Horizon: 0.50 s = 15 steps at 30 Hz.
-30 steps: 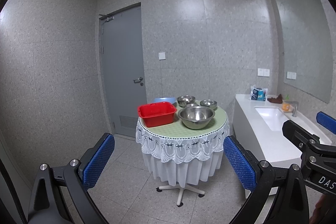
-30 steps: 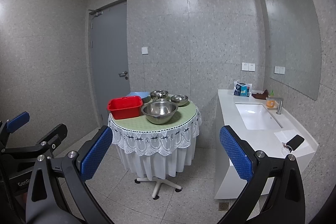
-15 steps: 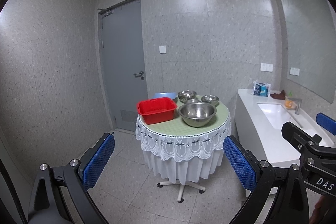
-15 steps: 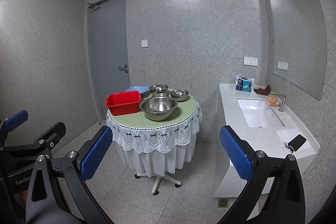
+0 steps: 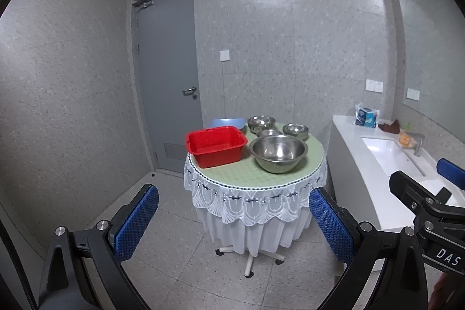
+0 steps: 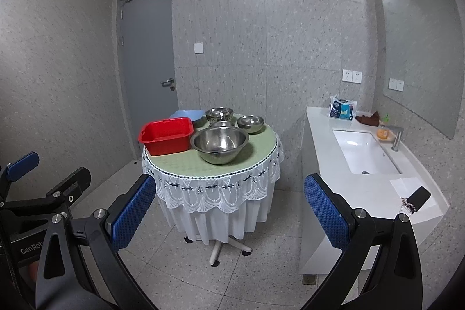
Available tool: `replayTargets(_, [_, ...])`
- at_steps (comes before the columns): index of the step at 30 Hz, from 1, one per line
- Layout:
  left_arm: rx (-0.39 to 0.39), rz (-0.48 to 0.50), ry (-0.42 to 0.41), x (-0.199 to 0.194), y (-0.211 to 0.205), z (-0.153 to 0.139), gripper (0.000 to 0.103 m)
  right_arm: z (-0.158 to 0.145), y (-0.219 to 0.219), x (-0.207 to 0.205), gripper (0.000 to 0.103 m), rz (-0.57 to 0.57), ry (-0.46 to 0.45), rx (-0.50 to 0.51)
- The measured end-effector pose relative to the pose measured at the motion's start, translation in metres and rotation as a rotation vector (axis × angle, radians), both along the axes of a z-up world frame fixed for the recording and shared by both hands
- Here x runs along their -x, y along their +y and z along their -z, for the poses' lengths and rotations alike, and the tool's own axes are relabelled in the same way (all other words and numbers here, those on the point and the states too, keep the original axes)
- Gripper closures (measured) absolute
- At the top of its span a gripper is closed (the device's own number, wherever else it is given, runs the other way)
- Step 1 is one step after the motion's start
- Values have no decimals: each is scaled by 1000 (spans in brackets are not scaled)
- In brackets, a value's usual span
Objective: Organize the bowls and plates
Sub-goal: 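Move both grippers toward the round table with the bowls, then grasp the rim of the large steel bowl with both grippers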
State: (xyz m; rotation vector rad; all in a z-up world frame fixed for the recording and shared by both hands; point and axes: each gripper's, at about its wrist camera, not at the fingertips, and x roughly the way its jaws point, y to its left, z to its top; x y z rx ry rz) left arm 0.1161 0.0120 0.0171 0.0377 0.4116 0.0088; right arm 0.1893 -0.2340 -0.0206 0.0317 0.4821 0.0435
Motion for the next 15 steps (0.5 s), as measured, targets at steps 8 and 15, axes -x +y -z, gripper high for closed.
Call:
replayTargets(8, [8,38,20,-107,34,1,1,16,26,-75,0,34,7,8])
replayTargets(15, [28,103,53,-230,76,-4,1,20,50,-153,0,84,41,-24])
